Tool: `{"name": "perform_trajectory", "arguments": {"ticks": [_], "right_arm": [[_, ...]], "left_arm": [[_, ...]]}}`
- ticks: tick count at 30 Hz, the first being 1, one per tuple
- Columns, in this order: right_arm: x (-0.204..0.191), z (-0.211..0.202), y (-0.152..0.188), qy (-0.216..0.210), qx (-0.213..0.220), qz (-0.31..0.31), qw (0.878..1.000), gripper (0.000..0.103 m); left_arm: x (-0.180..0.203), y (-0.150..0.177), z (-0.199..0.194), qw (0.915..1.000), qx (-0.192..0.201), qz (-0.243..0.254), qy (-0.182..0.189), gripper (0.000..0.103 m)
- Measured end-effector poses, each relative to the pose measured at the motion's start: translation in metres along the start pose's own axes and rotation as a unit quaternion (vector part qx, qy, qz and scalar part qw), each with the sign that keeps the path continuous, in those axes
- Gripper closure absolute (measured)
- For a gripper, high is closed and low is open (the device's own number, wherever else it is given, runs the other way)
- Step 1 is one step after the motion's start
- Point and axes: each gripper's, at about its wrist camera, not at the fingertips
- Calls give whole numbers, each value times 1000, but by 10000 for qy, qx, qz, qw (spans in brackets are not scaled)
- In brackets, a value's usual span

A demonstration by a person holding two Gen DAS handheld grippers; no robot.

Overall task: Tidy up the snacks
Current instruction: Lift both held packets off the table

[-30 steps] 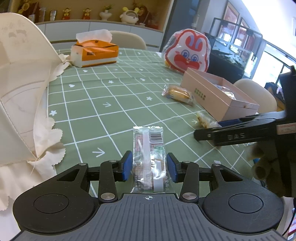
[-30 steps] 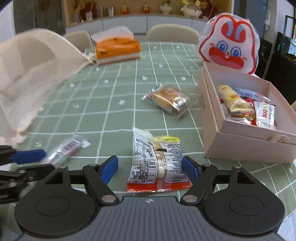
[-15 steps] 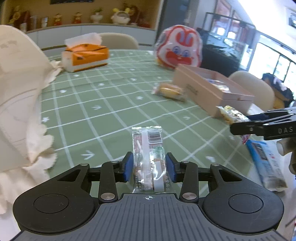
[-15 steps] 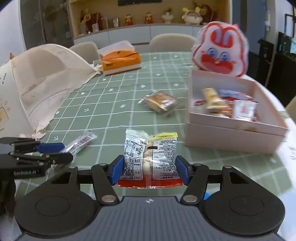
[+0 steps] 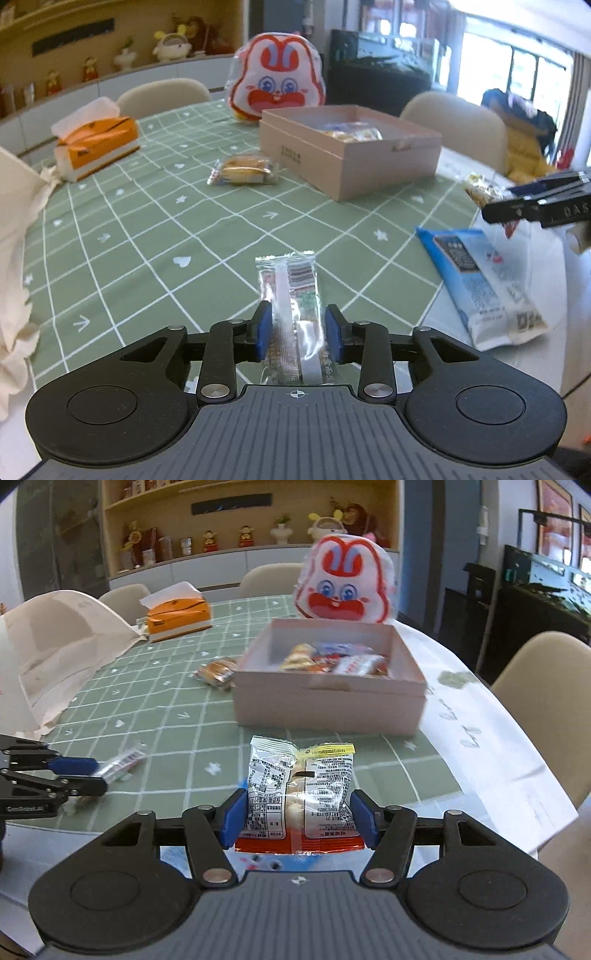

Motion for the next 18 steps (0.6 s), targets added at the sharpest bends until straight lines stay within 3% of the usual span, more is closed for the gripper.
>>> {"name": "perform_trajectory", "arguments": {"ticks": [2,5,9,14,18], "right_arm": [[3,9,7,259,6,36,9997,42],[11,24,13,473,-96,146,9987,42],[23,25,18,510,11,312,9982,36],[33,24,26,468,120,425,9979,30],[44,28,26,255,75,708,9971,26]], "left_arm": [[4,1,1,9999,-19,105,-33,63],[7,2,1,9997,-38,230,56,52],[4,1,5,9997,-128,197,-60,45],[-4,0,6,9998,-184,45,55,45],[-13,-4,5,9988,-242,-353,252,46]]}}
Point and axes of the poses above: each gripper's, at about its wrist camera, not at the fingertips, and z roughly the way its jaws point, x to its right, y to its underside, and after that the axes turned 8 degrees about -x, right-handed
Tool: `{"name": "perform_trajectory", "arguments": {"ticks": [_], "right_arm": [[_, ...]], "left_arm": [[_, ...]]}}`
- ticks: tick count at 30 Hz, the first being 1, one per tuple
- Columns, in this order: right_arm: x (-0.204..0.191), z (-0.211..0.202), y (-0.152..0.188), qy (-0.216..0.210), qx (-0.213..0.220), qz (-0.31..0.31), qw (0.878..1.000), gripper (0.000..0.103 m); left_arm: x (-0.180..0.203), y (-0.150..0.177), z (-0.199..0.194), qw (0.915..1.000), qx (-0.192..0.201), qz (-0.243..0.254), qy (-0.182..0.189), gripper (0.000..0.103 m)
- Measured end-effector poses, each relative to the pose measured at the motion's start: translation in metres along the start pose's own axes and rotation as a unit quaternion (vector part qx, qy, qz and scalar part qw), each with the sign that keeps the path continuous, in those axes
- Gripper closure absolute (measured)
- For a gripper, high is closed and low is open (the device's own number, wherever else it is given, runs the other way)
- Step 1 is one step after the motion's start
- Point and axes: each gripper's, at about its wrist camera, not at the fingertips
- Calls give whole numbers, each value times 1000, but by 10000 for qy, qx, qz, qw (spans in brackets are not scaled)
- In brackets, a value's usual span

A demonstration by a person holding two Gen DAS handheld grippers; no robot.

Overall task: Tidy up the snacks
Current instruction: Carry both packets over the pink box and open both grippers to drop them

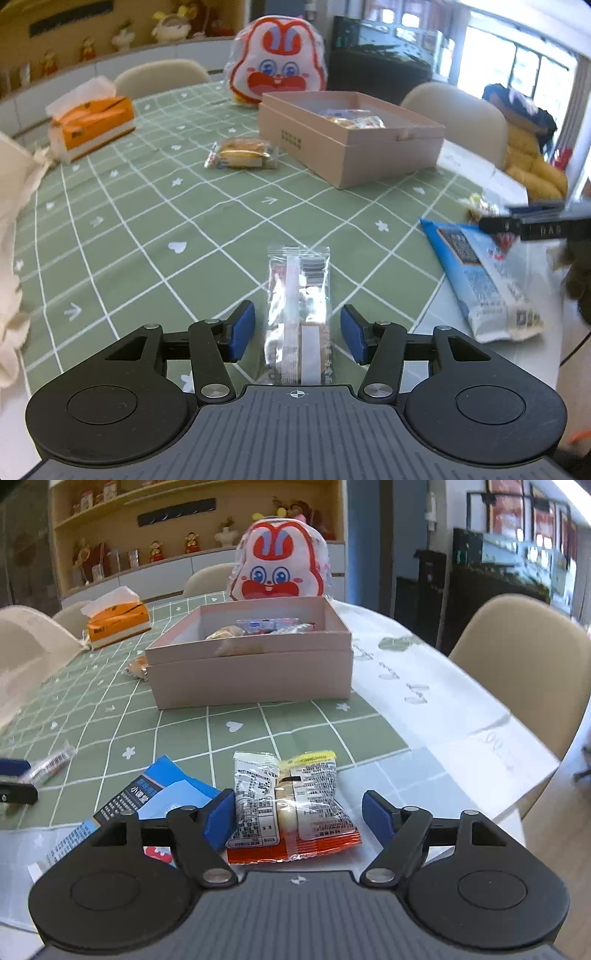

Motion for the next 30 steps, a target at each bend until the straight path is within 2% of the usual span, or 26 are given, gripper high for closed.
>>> {"name": "perform_trajectory", "arguments": {"ticks": [4,5,6,7,11,22,24,26,30], "right_arm": [[-2,3,-2,54,-18,-64,10000,25],[-2,3,-2,56,-18,-95,9999,29],[-3,3,-3,40,-18,-145,9999,39],[-4,2,-3,13,-30,-190,9998,42],[-10,-2,-3,130,3,-387,9992,44],[-4,-20,-9,200,218,-455,9985,45],[-4,-30,-19,151,379,-472,9981,45],[-5,-46,-40,112,683,-535,9962,45],[-10,-75,-100,-18,1430,-724,9871,45]], "left_arm": [[-6,5,-3,9996,111,-217,172,47],[-5,5,-3,9997,117,-149,152,47],[-2,5,-3,9999,117,-80,67,52],[1,6,-3,9998,121,0,-141,61],[9,6,-3,9993,136,224,-278,61],[23,2,-7,9993,182,333,1,61],[26,-8,-15,9986,359,351,136,61],[31,-32,-30,9959,744,445,251,61],[48,-94,-51,9829,1635,776,328,61]]}}
Point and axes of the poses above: each gripper's, at about its wrist camera, not at the fingertips, and z roughly the way its jaws point, x to its right, y to its underside, and after that the axes turned 8 degrees about -x, right-handed
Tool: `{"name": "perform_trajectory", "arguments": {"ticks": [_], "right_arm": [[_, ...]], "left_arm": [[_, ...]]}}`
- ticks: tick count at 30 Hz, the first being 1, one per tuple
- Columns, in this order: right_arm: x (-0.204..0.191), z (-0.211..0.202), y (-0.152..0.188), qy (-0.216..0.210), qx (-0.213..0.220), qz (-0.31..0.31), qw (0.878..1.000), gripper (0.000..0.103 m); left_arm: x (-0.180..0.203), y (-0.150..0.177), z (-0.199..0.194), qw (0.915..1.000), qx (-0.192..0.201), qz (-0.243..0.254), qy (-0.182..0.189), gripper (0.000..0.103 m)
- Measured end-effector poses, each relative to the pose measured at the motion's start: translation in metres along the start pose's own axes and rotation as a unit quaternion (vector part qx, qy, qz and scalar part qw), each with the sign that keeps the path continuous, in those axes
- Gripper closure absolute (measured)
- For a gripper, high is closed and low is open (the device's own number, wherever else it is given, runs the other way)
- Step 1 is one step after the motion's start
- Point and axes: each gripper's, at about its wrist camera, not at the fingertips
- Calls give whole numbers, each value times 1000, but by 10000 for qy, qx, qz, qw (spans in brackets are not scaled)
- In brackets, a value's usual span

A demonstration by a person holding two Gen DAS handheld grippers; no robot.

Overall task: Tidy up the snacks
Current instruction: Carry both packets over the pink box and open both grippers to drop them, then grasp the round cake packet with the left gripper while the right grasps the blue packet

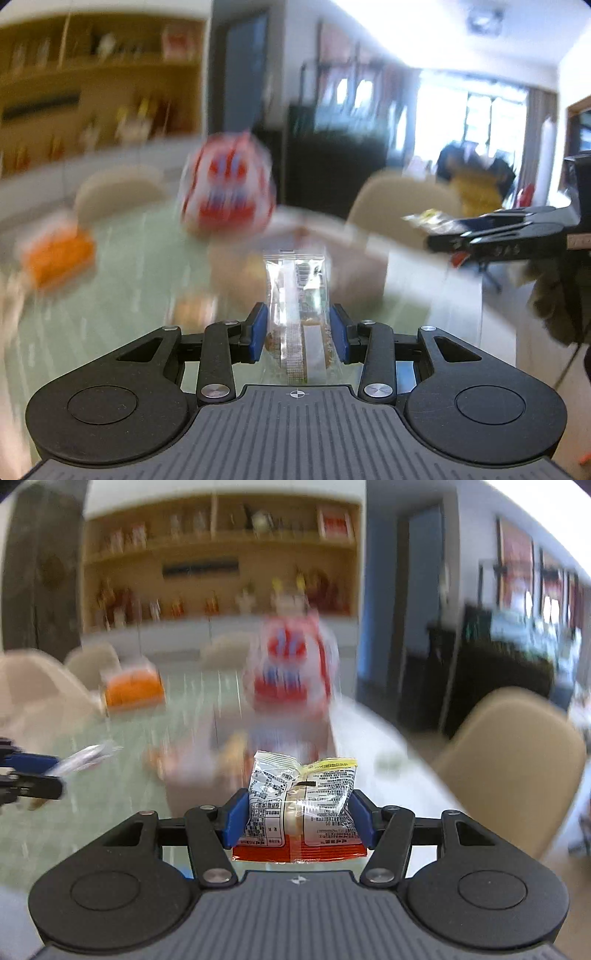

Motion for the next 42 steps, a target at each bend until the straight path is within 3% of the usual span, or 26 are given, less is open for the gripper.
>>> {"name": "perform_trajectory", "arguments": {"ticks": [3,6,8,10,13,16,20,24,27,30,33,39,42], "right_arm": [[4,24,-46,-37,46,19,10000,45],[10,68,-72,109,-196,204,9995,45],[16,102,-76,45,-545,481,9973,45],[22,132,-71,-167,-905,773,9927,45],[25,173,-56,-642,-1519,1006,9812,43],[18,190,-45,-736,-1717,983,9775,41],[6,179,-41,-428,-1413,745,9862,36],[-2,146,-34,-393,-1094,535,9918,33],[-9,118,-23,-479,-1013,395,9929,32],[-15,93,-4,-590,-1010,290,9927,30],[-21,77,14,-630,-1181,194,9908,30],[-39,64,52,-524,-1519,-140,9869,30],[-43,62,66,-584,-1651,-44,9845,30]], "left_arm": [[-2,-46,42,9998,103,-79,152,61],[-19,-71,109,9970,-108,-659,398,61],[-39,-76,157,9870,-464,-1292,832,61],[-55,-73,194,9722,-1085,-1713,1172,57],[-72,-65,221,9584,-1500,-2119,1185,58],[-88,-65,216,9557,-1300,-2241,1393,58],[-116,-77,197,9572,-802,-2397,1409,58],[-150,-76,188,9615,-200,-2563,965,58],[-169,-60,208,9623,-586,-2596,557,58],[-179,-40,227,9590,-1065,-2595,401,59],[-182,-24,226,9605,-1263,-2454,352,63],[-173,9,169,9616,-1341,-2317,599,66],[-160,23,140,9665,-1338,-2109,583,66]]}}
Point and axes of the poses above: each gripper's, at about its wrist camera, not at the fingertips, and z roughly the way its jaws point, x to its right, y to its underside, and after that the axes turned 8 degrees about -x, right-handed
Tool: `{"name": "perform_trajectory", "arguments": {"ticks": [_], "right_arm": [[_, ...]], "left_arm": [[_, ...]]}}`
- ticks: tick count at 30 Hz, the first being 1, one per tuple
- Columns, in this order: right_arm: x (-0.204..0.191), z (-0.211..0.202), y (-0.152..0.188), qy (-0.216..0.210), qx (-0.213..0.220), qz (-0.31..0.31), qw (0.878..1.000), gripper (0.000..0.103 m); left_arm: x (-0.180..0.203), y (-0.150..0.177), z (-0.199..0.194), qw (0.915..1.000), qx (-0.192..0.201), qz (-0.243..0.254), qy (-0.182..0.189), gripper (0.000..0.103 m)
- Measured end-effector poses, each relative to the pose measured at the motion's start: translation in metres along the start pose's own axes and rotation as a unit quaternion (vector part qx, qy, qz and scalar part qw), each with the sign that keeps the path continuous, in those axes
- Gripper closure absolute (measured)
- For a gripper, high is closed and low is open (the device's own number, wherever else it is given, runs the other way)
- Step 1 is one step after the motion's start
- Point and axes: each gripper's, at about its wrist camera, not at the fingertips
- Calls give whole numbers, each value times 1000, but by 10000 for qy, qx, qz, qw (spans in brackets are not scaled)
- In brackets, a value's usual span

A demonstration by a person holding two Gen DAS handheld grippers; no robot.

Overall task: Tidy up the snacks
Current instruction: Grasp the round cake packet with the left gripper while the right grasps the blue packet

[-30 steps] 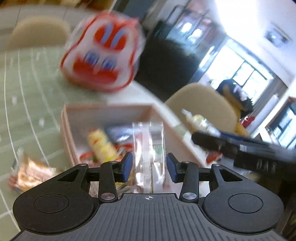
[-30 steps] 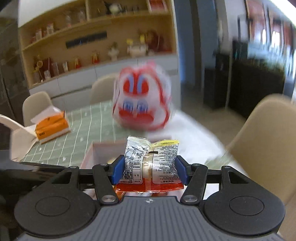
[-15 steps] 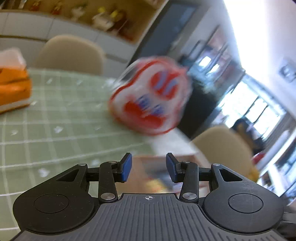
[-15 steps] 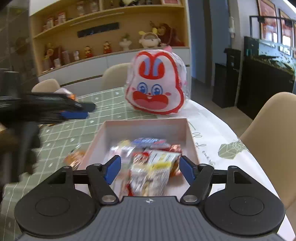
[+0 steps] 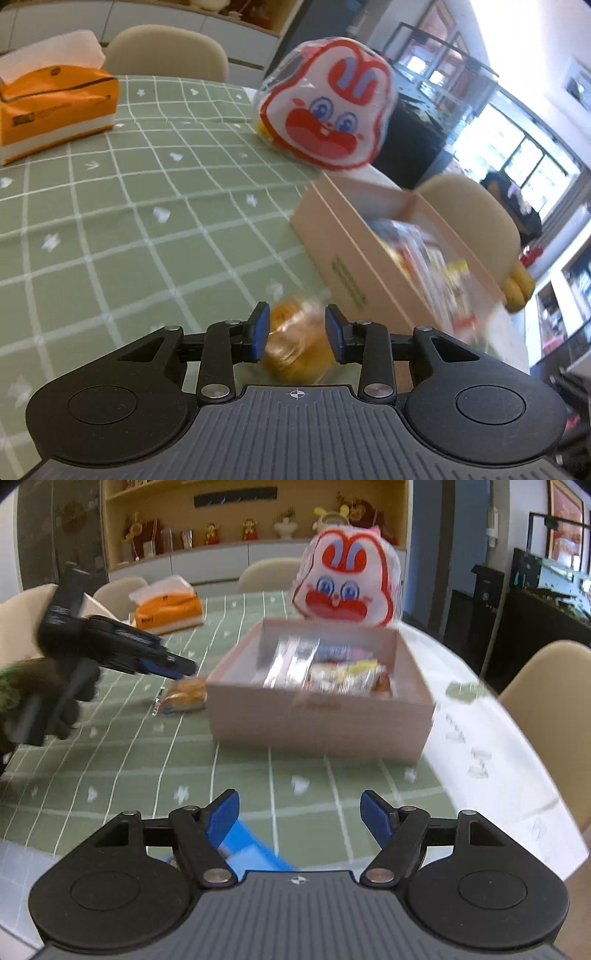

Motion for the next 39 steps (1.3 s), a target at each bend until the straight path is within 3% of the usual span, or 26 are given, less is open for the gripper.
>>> {"name": "perform_trajectory", "arguments": {"ticks": [5,12,19,21,28,30,33,39], "right_arm": [[-12,-3,19,-183,-70,170,9997,30],[-36,-21,36,19,-17,380,9993,30],[-33,-15,42,127,-381,1262,9912,29],[-35,-12,43,112,-407,1485,9880,22],[-79,4,33,80,-377,1175,9923,14],[-90,11,30,100,-336,1043,9939,6],[-107,20,27,401,-333,678,9963,6],[-117,30,11,233,-400,546,9974,5]], "left_arm": [[27,29,-18,9967,146,679,-430,66],[56,36,-19,9848,425,1247,-1133,66],[67,44,-3,9838,275,1458,-1002,65],[67,49,-3,9823,334,1521,-1042,65],[53,46,-13,9874,375,1222,-936,65],[49,45,-16,9885,405,1106,-952,65],[41,42,-19,9899,412,922,-997,65],[32,39,-19,9906,422,728,-1076,65]]}}
Point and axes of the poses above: each gripper's, at about its wrist camera, not at the fingertips, and z roughly the way its jaws point, x to its right, y to its underside, and after that the axes turned 8 degrees about -x, right-handed
